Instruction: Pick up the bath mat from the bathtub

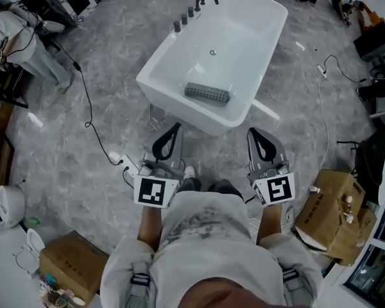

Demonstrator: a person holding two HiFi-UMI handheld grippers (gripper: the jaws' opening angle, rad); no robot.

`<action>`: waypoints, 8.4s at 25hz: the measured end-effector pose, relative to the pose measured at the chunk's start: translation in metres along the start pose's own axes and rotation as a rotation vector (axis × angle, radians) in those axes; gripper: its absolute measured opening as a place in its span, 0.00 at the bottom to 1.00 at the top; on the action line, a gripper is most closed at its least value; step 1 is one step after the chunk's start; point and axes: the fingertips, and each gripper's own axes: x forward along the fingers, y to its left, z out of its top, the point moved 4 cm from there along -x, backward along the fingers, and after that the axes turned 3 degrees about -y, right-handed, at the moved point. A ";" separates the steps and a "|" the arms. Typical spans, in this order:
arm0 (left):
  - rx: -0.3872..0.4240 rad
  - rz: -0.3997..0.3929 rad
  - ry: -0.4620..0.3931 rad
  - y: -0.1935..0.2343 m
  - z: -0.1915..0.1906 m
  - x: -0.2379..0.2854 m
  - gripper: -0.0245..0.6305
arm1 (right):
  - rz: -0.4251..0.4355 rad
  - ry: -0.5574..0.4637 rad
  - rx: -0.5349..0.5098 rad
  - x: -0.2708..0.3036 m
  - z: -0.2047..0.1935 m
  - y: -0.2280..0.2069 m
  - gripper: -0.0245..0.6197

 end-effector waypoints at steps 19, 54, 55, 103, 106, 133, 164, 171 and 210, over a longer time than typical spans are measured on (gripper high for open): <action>0.019 -0.036 0.032 -0.002 -0.018 0.144 0.04 | 0.040 0.004 0.082 0.074 -0.041 -0.116 0.04; -0.058 -0.162 0.146 0.103 -0.073 0.330 0.04 | -0.034 0.137 0.134 0.253 -0.096 -0.208 0.04; -0.061 -0.168 0.156 0.108 -0.077 0.334 0.04 | -0.040 0.138 0.136 0.258 -0.097 -0.208 0.04; 0.087 -0.405 0.468 0.088 -0.391 0.510 0.28 | 0.062 0.377 0.295 0.338 -0.388 -0.289 0.04; 0.093 -0.441 0.494 0.082 -0.415 0.517 0.31 | 0.045 0.402 0.302 0.338 -0.407 -0.291 0.04; 0.269 -0.630 0.900 0.093 -0.686 0.540 0.56 | 0.082 0.513 0.351 0.357 -0.519 -0.290 0.04; 0.506 -0.832 1.162 0.110 -0.906 0.536 0.89 | 0.109 0.522 0.494 0.368 -0.582 -0.277 0.04; 0.563 -0.873 1.171 0.105 -0.937 0.540 0.94 | 0.098 0.551 0.498 0.366 -0.601 -0.277 0.04; 0.846 -0.868 1.217 0.103 -0.967 0.537 0.48 | 0.072 0.561 0.404 0.357 -0.611 -0.271 0.04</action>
